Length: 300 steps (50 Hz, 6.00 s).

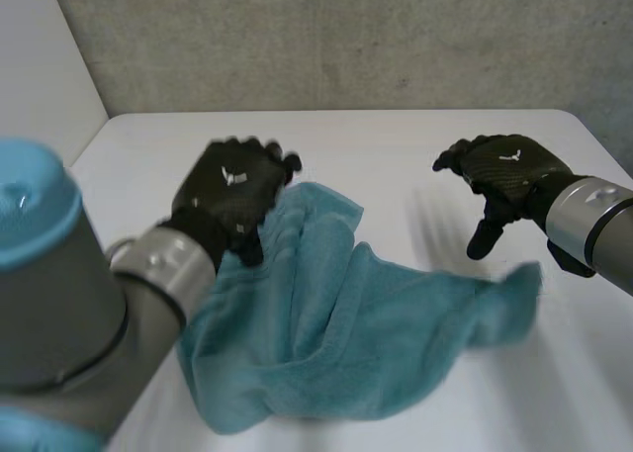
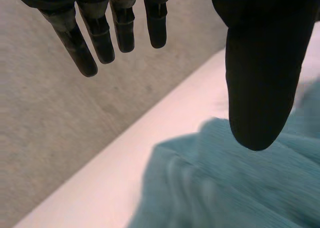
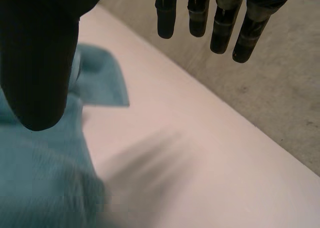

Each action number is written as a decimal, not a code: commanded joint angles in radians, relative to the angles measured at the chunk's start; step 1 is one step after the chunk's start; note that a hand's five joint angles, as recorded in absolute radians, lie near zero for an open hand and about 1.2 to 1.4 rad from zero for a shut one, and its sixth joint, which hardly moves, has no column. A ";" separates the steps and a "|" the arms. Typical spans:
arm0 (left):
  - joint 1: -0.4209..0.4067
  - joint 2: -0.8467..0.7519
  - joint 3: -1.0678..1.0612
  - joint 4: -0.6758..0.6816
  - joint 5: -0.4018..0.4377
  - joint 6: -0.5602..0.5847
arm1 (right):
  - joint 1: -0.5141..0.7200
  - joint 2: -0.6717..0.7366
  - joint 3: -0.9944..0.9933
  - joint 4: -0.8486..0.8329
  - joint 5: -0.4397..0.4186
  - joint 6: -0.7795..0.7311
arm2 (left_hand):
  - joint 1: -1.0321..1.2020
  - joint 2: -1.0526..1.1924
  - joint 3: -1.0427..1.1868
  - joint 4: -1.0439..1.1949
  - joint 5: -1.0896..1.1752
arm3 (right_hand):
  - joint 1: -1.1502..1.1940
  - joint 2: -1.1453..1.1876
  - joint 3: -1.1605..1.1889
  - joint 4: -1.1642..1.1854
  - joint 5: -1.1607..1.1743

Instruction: Fold the laundry

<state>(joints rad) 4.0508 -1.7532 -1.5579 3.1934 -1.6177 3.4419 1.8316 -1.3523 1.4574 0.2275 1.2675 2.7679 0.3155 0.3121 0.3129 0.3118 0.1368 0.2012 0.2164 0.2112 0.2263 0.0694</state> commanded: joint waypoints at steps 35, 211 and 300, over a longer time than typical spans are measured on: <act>0.062 -0.694 0.533 0.005 0.234 0.129 | -0.103 -0.013 0.212 -0.093 -0.013 0.045 | 1.081 1.084 1.083 1.084 1.085 | -0.027 -0.042 -0.037 -0.052 -0.069; 0.039 -0.253 -0.185 0.289 -0.064 -0.575 | 0.166 -0.162 -0.134 -0.140 0.213 0.343 | 1.081 1.084 1.083 1.084 1.085 | 1.195 1.180 1.185 1.170 1.152; 0.376 -0.127 -0.338 0.526 0.153 -0.046 | 0.095 0.208 0.118 -0.261 0.151 -0.099 | 1.081 1.084 1.083 1.084 1.085 | 0.045 0.030 0.035 0.020 0.002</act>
<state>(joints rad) 4.4241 -1.9251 -1.8769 3.7561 -1.4645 3.3968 1.9337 -1.0707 1.5816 -0.0882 1.4206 2.6330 1.2053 1.2188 1.2164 1.2169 1.0417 0.3014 0.3452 0.3395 0.3364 0.1606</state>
